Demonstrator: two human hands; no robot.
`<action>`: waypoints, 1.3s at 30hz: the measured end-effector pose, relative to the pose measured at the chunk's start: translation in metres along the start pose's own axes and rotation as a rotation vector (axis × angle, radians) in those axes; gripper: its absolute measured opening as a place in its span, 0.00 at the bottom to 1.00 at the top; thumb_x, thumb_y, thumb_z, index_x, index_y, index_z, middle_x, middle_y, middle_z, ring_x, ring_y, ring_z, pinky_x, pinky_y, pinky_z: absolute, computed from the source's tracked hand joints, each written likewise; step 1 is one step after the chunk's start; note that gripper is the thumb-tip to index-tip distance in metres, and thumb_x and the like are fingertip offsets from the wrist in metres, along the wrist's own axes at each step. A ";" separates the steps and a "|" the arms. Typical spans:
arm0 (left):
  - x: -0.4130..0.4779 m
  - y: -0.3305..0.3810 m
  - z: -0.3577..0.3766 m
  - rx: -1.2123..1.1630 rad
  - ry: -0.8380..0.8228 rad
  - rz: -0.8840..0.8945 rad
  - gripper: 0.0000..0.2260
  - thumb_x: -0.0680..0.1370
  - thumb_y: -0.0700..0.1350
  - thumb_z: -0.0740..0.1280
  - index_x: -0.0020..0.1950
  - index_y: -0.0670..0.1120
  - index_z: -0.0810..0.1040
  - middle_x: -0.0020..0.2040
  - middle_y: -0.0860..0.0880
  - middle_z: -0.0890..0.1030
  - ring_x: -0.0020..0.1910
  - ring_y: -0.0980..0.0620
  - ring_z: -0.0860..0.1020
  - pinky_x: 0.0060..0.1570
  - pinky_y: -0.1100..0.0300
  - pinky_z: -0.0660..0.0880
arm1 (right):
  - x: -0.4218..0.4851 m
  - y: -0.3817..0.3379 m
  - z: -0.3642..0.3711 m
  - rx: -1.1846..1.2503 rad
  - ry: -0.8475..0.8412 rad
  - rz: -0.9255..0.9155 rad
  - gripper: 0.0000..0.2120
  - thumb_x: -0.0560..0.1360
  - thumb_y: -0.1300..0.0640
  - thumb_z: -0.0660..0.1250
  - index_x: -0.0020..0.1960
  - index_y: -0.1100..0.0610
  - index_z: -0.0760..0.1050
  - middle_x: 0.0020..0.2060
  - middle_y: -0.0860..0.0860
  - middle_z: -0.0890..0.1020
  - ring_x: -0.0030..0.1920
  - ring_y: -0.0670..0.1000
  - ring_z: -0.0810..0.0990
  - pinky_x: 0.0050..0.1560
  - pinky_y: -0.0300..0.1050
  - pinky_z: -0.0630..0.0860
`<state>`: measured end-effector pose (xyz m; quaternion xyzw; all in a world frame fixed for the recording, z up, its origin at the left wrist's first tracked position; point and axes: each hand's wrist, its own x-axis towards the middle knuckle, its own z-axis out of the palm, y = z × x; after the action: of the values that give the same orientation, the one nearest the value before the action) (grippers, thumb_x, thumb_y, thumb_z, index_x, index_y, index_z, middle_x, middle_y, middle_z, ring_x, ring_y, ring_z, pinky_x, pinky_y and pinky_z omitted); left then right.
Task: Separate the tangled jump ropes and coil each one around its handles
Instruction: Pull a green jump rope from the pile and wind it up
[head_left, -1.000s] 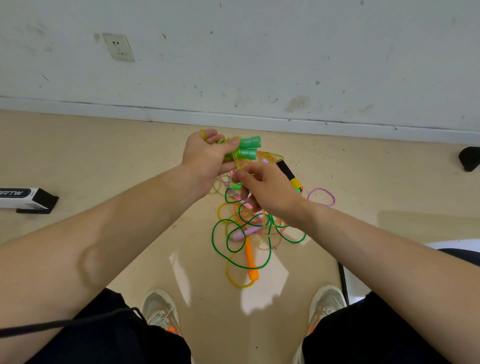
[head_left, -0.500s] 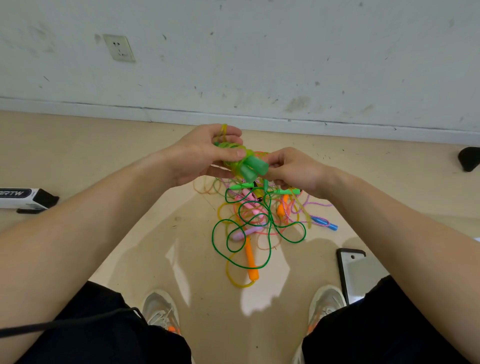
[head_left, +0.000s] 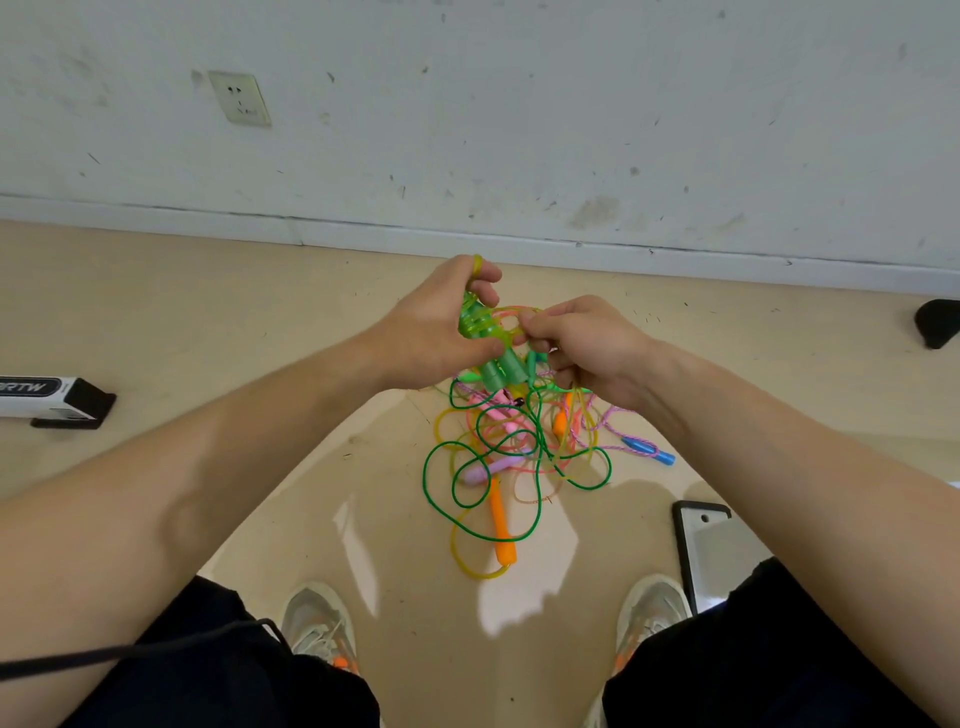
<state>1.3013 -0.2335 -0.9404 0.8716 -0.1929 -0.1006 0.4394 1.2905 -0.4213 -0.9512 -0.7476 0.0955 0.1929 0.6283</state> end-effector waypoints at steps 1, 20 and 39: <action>0.000 -0.001 0.001 -0.007 -0.005 -0.003 0.28 0.74 0.42 0.75 0.69 0.48 0.67 0.57 0.54 0.73 0.46 0.57 0.75 0.50 0.57 0.75 | -0.001 0.000 0.001 0.011 -0.003 0.006 0.12 0.81 0.56 0.66 0.40 0.60 0.78 0.26 0.48 0.69 0.22 0.46 0.61 0.24 0.38 0.59; 0.013 -0.014 0.005 -0.047 0.481 -0.065 0.28 0.71 0.43 0.74 0.69 0.45 0.67 0.56 0.51 0.72 0.56 0.47 0.75 0.57 0.50 0.77 | -0.028 0.000 0.035 0.262 -0.099 0.015 0.05 0.83 0.58 0.61 0.52 0.57 0.75 0.31 0.50 0.76 0.23 0.46 0.68 0.25 0.37 0.66; 0.012 0.003 -0.005 -0.837 0.270 -0.490 0.30 0.71 0.36 0.77 0.68 0.39 0.68 0.60 0.47 0.72 0.51 0.45 0.83 0.41 0.49 0.84 | -0.010 0.008 0.017 -0.225 -0.100 -0.120 0.16 0.79 0.47 0.67 0.37 0.54 0.81 0.25 0.47 0.67 0.26 0.48 0.61 0.27 0.40 0.57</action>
<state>1.3131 -0.2371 -0.9352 0.6454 0.1327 -0.1560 0.7359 1.2755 -0.4074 -0.9570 -0.8072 -0.0030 0.2014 0.5548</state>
